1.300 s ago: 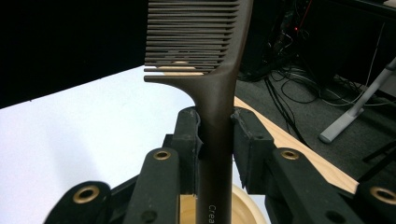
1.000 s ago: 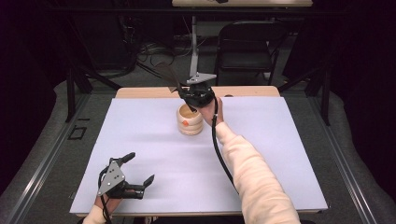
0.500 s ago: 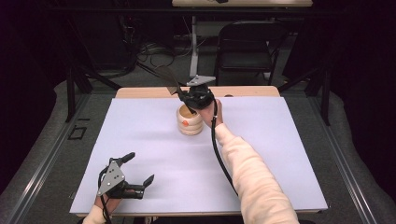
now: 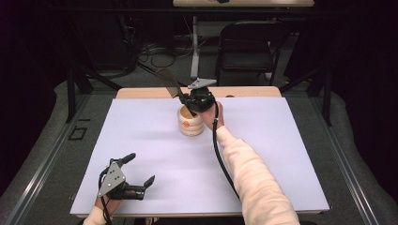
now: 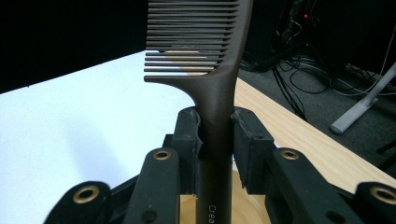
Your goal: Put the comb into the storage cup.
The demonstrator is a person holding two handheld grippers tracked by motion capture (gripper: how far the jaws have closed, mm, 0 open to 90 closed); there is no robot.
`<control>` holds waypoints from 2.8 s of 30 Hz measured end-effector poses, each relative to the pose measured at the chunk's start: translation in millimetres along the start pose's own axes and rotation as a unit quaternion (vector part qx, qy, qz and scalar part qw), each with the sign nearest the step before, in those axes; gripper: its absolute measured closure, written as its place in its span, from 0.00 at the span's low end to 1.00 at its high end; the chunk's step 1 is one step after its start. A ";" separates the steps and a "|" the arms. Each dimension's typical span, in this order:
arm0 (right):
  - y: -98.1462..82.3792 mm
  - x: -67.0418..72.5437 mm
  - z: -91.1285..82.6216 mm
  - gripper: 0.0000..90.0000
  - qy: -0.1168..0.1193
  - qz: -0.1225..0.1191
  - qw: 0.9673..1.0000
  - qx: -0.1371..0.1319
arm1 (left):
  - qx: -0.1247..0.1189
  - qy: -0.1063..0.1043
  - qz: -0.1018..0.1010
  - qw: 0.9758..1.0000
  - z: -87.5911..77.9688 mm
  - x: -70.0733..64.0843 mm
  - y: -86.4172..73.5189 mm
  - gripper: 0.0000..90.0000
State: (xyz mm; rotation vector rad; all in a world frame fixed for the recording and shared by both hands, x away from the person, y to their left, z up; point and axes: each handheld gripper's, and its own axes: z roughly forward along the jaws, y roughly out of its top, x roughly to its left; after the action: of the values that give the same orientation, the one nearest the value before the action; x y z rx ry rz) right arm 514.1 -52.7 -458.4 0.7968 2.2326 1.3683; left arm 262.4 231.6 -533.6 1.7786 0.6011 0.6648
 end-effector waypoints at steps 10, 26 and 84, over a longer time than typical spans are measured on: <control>-3.3 -1.4 -0.6 0.80 0.001 0.001 1.000 0.004 | 0.000 0.000 0.001 1.000 0.2 0.0 0.0 0.01; -6.9 -2.4 -0.8 0.80 0.003 0.000 1.000 0.010 | 0.000 -0.001 0.000 1.000 0.1 -0.1 0.0 0.01; -27.3 0.5 14.6 0.79 0.010 0.003 0.999 0.049 | 0.000 0.000 0.001 1.000 -0.2 0.1 0.0 0.01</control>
State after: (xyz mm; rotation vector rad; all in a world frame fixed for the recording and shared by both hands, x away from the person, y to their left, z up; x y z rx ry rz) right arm 515.4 -52.3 -489.3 0.8268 2.3297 1.2819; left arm 262.3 231.8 -533.5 1.7791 0.5996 0.6655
